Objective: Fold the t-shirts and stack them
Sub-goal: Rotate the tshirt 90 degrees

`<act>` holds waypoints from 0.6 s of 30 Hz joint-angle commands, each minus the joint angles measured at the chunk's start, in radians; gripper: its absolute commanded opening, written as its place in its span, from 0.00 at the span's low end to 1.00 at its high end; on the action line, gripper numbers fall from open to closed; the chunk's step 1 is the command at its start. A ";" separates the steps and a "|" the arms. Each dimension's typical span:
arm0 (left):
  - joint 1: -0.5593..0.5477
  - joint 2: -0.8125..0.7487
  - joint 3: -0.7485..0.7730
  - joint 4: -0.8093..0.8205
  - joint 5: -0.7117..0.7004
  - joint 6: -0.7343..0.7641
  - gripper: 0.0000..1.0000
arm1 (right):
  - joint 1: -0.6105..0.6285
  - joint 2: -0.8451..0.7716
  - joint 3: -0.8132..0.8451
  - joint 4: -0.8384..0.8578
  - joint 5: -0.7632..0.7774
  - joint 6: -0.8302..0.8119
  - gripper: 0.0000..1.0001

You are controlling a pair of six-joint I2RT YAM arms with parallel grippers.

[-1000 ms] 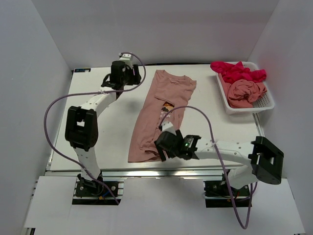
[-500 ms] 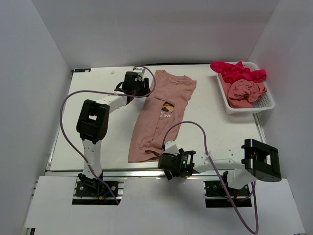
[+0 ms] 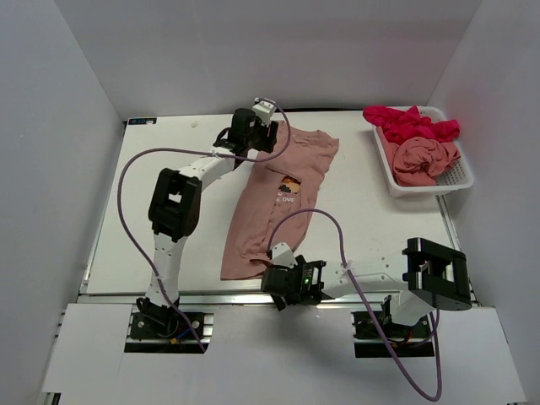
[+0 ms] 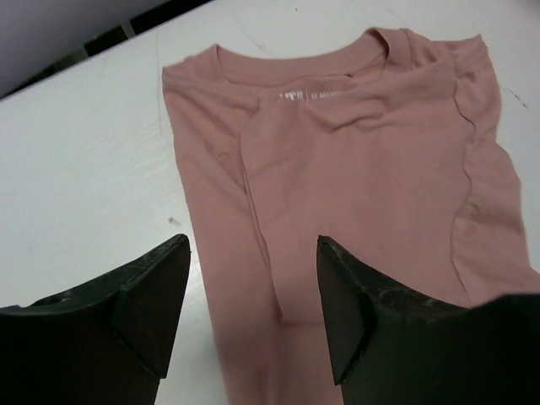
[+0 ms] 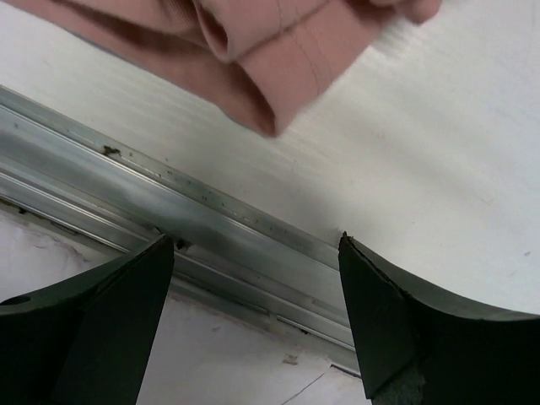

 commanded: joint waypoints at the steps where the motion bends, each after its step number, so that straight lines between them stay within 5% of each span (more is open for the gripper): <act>1: 0.002 0.100 0.120 0.015 -0.004 0.092 0.71 | -0.003 0.000 0.057 0.030 0.046 -0.026 0.83; 18: 0.036 0.486 0.533 0.090 0.004 0.106 0.76 | -0.091 -0.120 0.132 0.061 0.215 -0.144 0.86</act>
